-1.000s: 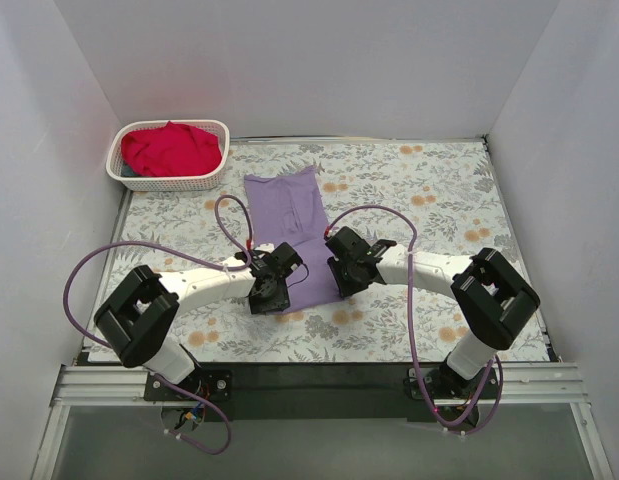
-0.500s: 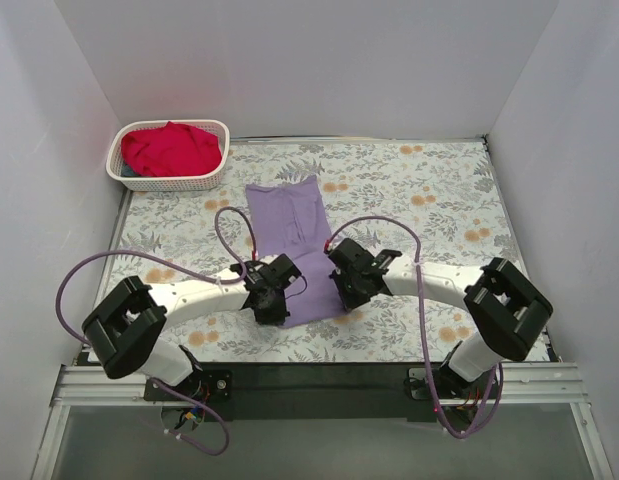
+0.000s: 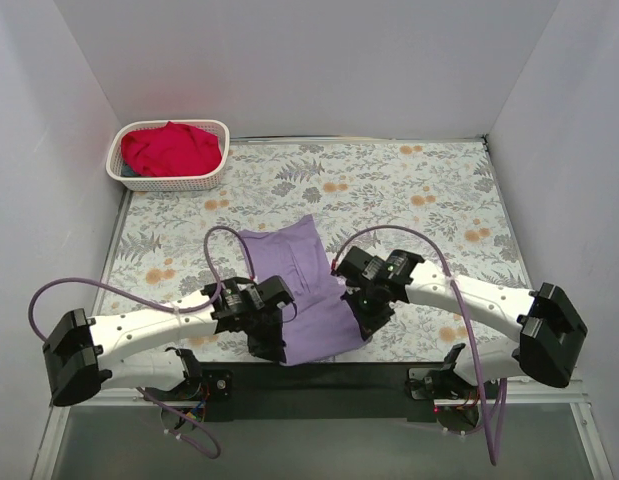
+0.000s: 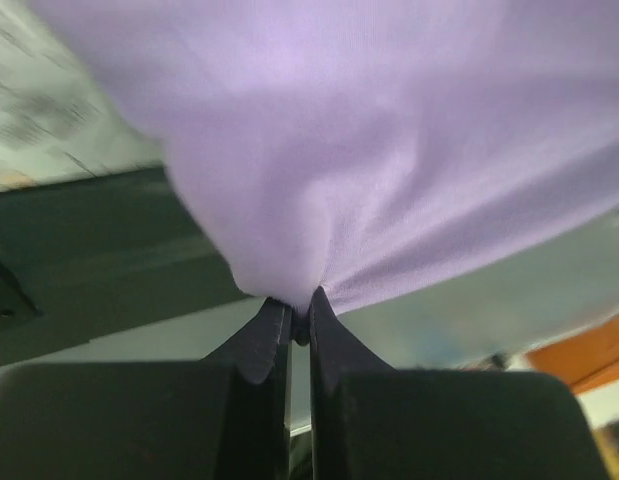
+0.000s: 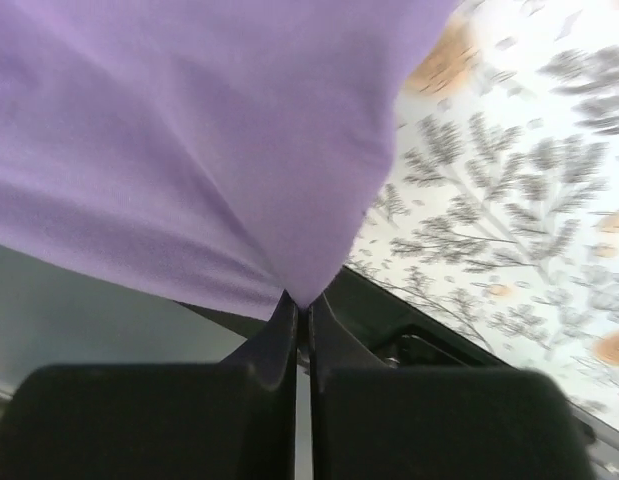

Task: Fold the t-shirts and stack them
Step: Fold the tshirt

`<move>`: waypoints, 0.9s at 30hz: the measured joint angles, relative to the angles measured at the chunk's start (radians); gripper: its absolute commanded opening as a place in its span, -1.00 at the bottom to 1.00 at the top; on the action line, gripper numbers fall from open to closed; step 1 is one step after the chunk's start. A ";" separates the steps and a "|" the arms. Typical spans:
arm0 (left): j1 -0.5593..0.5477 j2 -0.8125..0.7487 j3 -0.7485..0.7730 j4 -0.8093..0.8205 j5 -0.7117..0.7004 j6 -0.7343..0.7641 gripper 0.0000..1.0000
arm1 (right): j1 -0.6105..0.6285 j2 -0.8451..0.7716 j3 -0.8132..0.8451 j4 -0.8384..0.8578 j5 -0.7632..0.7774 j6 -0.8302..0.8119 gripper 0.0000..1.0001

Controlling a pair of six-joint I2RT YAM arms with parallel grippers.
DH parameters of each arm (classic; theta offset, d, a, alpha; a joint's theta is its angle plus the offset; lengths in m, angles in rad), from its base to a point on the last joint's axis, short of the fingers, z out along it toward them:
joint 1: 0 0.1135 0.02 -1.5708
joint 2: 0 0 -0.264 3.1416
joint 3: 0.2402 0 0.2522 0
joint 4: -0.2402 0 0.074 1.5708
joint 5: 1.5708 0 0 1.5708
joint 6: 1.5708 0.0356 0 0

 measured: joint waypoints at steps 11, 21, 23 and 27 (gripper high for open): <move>0.435 -0.043 0.103 0.014 -0.289 0.150 -1.00 | -0.096 0.252 0.489 0.010 0.241 -0.159 -0.97; 0.585 0.011 0.123 0.230 -0.480 0.323 -1.00 | -0.149 0.419 0.680 0.177 0.293 -0.316 -0.97; 0.611 0.019 0.123 0.284 -0.488 0.360 -1.00 | -0.169 0.442 0.688 0.216 0.287 -0.335 -0.97; 0.655 0.081 0.124 0.396 -0.484 0.417 -1.00 | -0.212 0.480 0.689 0.285 0.262 -0.352 -0.97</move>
